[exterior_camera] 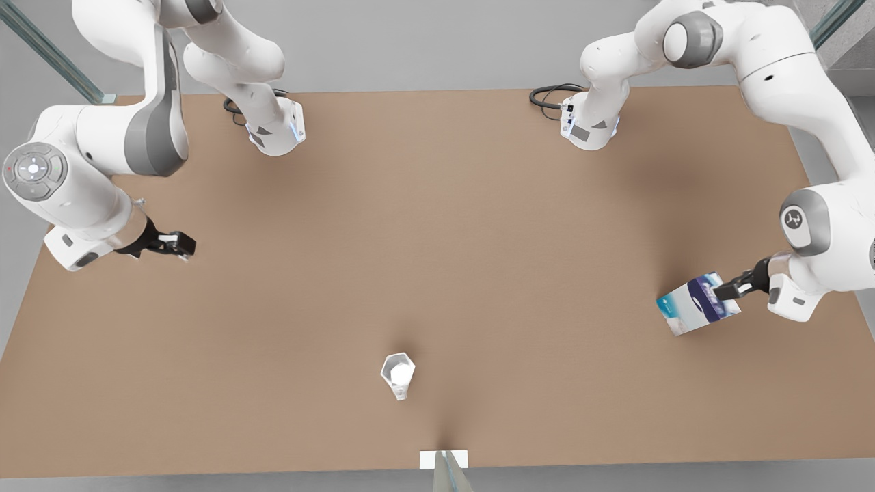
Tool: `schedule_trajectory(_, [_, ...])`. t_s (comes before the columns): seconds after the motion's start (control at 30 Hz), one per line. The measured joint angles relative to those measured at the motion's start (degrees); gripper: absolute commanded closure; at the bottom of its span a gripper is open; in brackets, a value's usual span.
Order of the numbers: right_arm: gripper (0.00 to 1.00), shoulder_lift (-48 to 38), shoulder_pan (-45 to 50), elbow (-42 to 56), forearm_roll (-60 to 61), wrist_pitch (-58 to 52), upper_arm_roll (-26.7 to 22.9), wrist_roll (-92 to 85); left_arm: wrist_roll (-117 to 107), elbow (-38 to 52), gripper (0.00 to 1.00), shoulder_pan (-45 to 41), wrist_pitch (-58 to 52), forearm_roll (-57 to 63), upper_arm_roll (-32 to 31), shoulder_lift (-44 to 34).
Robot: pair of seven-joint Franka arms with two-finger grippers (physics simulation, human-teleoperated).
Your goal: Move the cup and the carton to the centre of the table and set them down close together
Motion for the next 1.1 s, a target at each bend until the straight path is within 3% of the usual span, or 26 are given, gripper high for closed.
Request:
schedule_trajectory(0.6, [0.00,2.6,0.0,1.1,-0.7,1.1,0.0,0.0,-0.7,0.1,0.00,1.7,2.9,0.4,-0.1,7.1])
schedule_trajectory(1.1, [0.00,2.6,0.1,1.1,-0.7,1.4,0.0,0.0,-0.7,-0.8,0.03,1.2,4.2,0.4,0.0,8.0])
